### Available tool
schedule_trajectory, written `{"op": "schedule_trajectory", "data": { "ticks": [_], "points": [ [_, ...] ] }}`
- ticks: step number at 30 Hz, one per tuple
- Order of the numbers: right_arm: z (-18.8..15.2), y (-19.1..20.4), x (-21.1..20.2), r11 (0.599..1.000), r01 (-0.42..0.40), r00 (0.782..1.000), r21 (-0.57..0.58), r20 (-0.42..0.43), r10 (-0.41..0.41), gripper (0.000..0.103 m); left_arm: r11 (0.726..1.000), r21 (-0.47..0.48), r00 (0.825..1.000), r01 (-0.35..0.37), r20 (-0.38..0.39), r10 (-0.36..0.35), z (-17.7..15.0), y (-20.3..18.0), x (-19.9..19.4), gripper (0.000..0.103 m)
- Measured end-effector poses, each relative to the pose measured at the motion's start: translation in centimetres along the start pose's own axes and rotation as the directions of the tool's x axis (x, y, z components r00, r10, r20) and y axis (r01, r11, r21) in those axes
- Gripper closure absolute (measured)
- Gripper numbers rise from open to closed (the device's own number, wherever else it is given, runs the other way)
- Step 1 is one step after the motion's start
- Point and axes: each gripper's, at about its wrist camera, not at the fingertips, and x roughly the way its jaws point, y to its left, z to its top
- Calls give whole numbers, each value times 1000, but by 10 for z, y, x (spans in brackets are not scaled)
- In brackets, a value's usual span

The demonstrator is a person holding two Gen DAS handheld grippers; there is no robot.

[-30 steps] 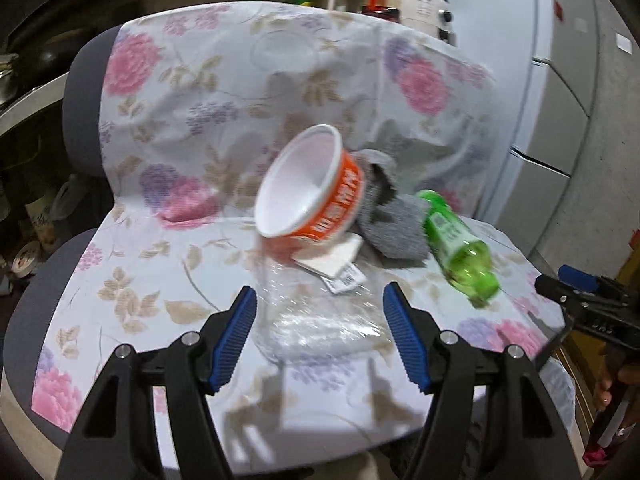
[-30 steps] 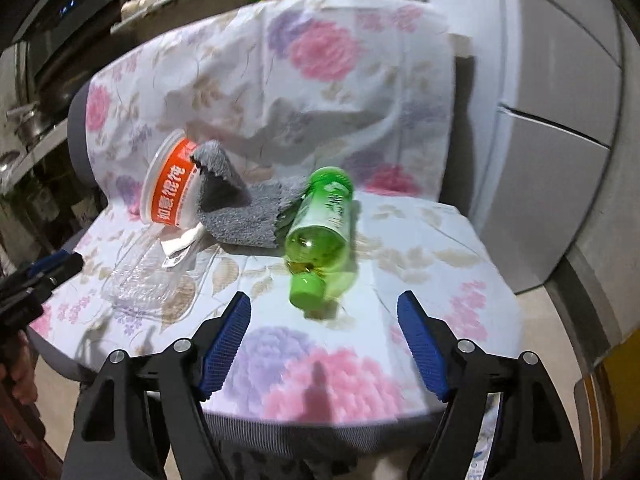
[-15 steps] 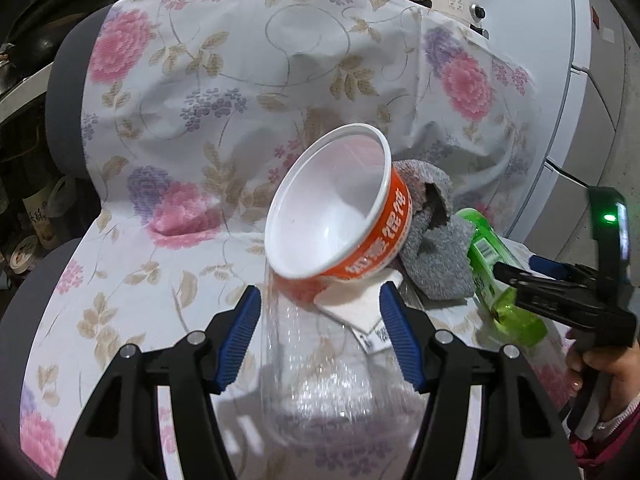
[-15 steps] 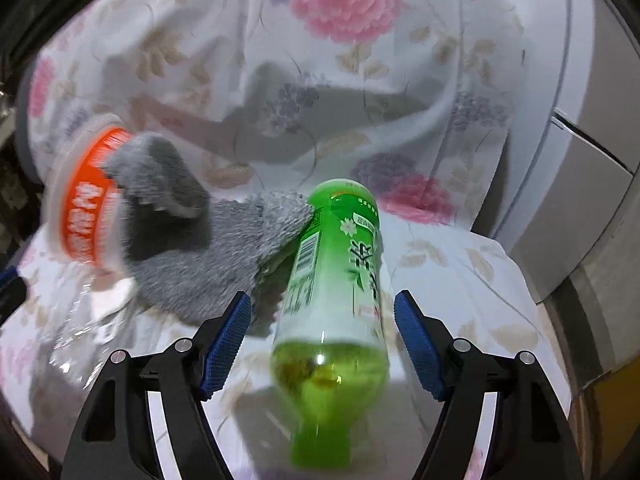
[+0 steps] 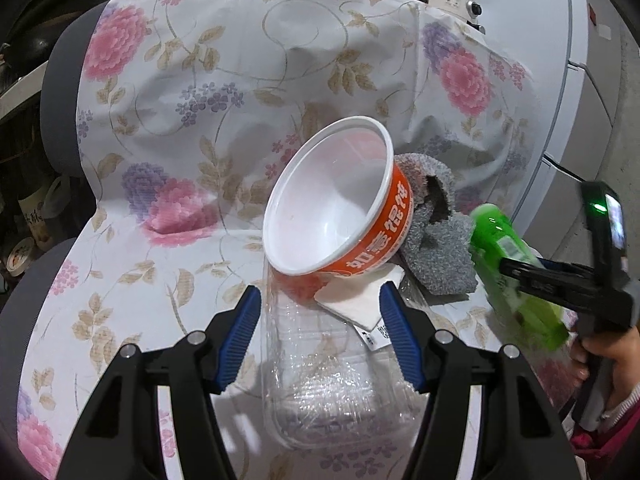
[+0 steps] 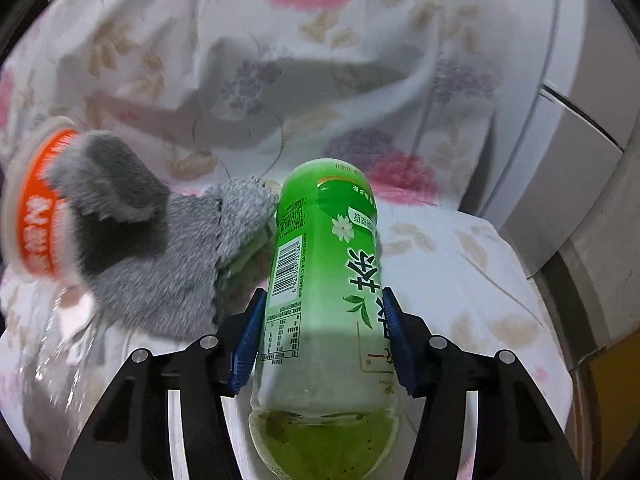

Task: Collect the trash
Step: 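Grasp the green bottle with the right gripper while the left gripper grasps the orange cup, then carry bottle and cup to the bin and release both into it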

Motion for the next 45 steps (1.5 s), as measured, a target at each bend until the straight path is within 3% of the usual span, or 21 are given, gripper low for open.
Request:
{"op": "schedule_trajectory", "data": {
  "ticks": [6,13,19,21,28,31,39,45],
  "points": [
    [-28,-29,-58,995,-81,993,54,85,76,47,999,36,999,32,40,-33,10,-11,-4,44],
    [-33,-26,-82,995,-97,986,13,139,94,46,994,66,995,90,25,-92,32,-22,27,61],
    [-32,-21,-82,995,-102,985,-5,142,102,46,990,76,992,123,19,-124,40,-24,42,86],
    [-35,-20,-86,994,-106,984,-7,144,105,46,990,78,992,114,50,-118,41,-25,35,100],
    [-37,-18,-112,991,-132,974,-13,186,132,46,993,54,980,109,159,-116,47,-22,-33,100],
    [-40,-18,-128,990,-143,966,-14,214,143,46,986,65,972,155,166,-164,42,-26,-66,101],
    [-59,-35,-164,990,-143,958,10,254,136,46,953,146,951,264,126,-283,-5,-75,-102,100],
    [-83,-68,-188,993,-96,960,68,269,75,46,906,218,921,362,66,-384,-33,-125,-102,100]
  ]
}}
